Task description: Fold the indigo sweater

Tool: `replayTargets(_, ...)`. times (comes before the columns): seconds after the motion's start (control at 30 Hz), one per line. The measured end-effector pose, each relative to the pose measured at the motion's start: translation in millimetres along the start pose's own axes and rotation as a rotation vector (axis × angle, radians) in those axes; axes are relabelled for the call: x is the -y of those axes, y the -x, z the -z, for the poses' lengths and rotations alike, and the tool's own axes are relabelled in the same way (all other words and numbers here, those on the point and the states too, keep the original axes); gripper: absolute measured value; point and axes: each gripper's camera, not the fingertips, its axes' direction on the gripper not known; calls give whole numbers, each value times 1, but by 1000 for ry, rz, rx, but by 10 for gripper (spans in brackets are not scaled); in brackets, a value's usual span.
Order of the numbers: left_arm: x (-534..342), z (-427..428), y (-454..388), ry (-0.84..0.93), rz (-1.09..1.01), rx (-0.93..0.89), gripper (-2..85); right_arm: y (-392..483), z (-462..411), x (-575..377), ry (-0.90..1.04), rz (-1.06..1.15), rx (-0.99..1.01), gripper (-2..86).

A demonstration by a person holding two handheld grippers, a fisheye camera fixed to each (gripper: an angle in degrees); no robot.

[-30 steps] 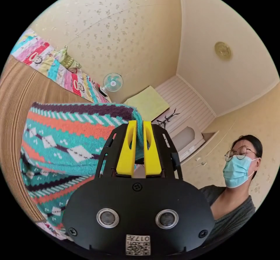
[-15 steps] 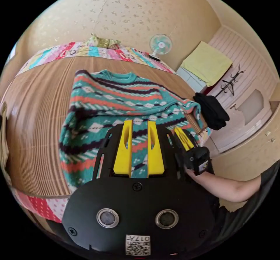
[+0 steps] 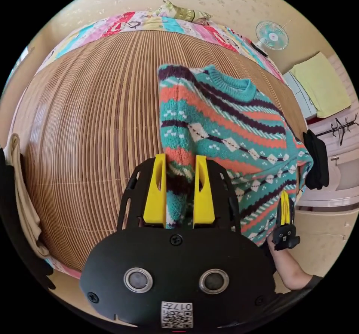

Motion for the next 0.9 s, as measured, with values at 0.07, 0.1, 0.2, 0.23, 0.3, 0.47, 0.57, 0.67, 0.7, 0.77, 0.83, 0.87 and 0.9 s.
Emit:
replayTargets(0.07,-15,10,52,-102,156,-287,68,-7,1,3,-3,8,-8,2)
replayTargets(0.1,-31,12,84,-173,273,-373,66,-9,2,3,-4,10,-15,2)
replayTargets(0.2,-69,13,121,-248,408,-370,63,-17,4,6,-11,24,-50,2)
replayTargets(0.23,-75,17,119,-274,393,-357,63,-24,4,8,-12,22,-50,2)
replayTargets(0.3,-100,37,93,-338,285,-224,44,-35,6,10,-13,21,-50,2)
replayTargets(0.47,-179,56,-6,-446,-33,-164,84,-75,10,17,-13,19,-51,2)
replayTargets(0.57,-200,11,-39,-239,-92,-182,37,-105,12,22,-1,20,-27,4)
replayTargets(0.67,-227,-40,-42,-203,-65,-86,-3,-157,13,33,52,-18,94,7)
replayTargets(0.7,-243,-43,-43,-286,-102,-62,-6,-173,13,37,71,-39,140,8)
replayTargets(0.77,-249,-46,-55,-306,-137,11,-8,-265,15,41,145,-310,331,14)
replayTargets(0.83,-243,-48,-75,-268,-181,121,-9,-351,14,21,105,-623,485,25)
replayTargets(0.87,-240,-50,-82,-250,-199,164,-10,-407,4,-1,57,-845,616,41)
replayTargets(0.9,-238,-52,-82,-246,-195,167,-10,-433,-5,-13,43,-946,678,53)
